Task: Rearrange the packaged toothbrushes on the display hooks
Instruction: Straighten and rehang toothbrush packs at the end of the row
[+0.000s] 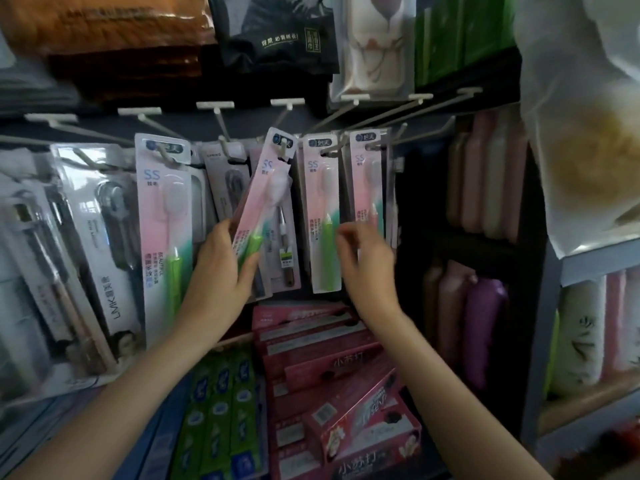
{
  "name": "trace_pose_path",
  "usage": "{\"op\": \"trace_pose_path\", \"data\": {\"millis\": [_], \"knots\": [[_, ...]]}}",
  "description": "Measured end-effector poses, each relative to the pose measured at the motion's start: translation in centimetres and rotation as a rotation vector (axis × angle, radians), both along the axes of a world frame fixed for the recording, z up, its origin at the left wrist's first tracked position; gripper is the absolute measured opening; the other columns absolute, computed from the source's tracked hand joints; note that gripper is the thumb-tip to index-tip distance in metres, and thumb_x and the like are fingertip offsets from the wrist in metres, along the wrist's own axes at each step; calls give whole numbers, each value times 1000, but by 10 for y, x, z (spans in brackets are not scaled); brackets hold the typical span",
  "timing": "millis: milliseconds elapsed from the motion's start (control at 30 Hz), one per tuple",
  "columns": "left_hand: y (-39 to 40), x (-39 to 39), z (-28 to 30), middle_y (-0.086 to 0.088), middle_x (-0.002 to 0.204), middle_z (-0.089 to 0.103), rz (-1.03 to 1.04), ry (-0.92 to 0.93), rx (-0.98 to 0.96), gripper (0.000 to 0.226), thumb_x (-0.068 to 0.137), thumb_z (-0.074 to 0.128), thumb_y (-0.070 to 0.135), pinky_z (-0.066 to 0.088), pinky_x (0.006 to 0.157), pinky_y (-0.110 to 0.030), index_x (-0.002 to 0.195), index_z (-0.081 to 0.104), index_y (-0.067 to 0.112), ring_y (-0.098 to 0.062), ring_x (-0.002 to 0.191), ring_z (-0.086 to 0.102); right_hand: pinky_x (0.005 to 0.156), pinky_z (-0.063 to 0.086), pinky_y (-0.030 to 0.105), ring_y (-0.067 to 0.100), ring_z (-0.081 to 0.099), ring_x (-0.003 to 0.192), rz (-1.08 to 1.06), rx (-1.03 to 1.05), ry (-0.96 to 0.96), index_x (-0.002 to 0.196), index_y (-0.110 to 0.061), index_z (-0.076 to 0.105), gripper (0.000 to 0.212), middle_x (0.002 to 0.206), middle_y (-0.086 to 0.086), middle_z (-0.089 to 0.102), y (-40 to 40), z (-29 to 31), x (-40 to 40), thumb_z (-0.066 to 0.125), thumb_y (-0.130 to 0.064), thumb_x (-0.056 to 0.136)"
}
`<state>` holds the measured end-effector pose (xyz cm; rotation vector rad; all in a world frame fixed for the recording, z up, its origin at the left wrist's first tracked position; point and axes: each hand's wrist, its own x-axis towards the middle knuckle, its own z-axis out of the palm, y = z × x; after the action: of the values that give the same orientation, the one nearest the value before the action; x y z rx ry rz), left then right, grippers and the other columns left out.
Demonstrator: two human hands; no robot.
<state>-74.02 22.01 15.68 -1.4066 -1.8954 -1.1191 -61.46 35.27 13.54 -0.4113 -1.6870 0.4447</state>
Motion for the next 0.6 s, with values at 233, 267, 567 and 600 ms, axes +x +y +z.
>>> {"op": "trace_pose_path", "data": {"millis": [233,267,567,600], "knots": [[-8,-12,8,-11,121,53,16,43,-44,49,92,52,21,43,86,-30,134,32,6,-23,108,51,88,42,28,32,52,107,-17,-65,-232,128,3,42,43,120,21,51,-13,-14,-81,57,-11,90],[-9,-15,9,-10,120,53,20,54,-48,48,92,52,21,43,84,-31,133,33,6,-23,106,52,92,44,35,34,50,111,-54,-77,-243,132,3,37,50,124,22,48,-12,-13,-87,58,-12,90],[-8,-15,9,-12,124,52,-5,78,-42,48,92,52,20,41,91,-31,133,33,4,-24,112,50,86,41,27,29,49,108,16,-189,-205,128,-5,41,43,128,14,38,-32,-1,-66,48,2,87],[-8,-16,8,-11,124,52,-7,76,-38,48,92,52,20,41,92,-30,133,33,4,-23,113,50,85,36,19,25,49,106,32,-201,-209,129,-6,42,43,129,13,36,-33,0,-54,47,3,88]]}}
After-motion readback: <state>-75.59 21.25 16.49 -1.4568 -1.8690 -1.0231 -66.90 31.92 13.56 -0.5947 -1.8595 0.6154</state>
